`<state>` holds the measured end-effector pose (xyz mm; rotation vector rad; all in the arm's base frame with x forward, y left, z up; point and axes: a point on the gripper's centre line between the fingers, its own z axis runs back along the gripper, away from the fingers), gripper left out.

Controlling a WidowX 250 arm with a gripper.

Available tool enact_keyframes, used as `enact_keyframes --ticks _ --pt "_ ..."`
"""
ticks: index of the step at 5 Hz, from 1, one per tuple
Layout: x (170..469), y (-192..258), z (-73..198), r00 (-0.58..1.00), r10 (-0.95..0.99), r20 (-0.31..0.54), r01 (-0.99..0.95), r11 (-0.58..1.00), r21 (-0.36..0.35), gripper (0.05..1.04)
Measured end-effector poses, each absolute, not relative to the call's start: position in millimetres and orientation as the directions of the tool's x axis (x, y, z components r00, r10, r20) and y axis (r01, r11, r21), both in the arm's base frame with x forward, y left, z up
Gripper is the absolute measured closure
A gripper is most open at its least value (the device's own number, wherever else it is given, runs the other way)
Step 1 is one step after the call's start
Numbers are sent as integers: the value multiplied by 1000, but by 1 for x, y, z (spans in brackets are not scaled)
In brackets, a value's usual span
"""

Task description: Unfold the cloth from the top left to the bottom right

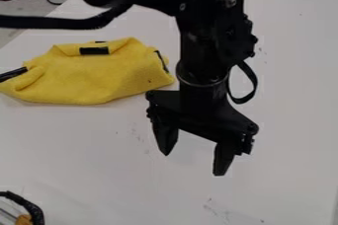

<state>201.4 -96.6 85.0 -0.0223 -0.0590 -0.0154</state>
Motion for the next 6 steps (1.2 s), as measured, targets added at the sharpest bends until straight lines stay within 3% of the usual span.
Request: enact_keyframes --ticks 1,3,4,5,6 --pt "199 -97 81 999 -23 39 23 1000 -18 84" --pt "220 -40 75 933 -359 19 359 933 -34 84" --pt "245 -7 73 807 -590 40 590 807 7 84" --pt "275 29 76 707 -707 33 705 707 43 84" --pt "297 65 77 646 -760 71 760 649 32 84"
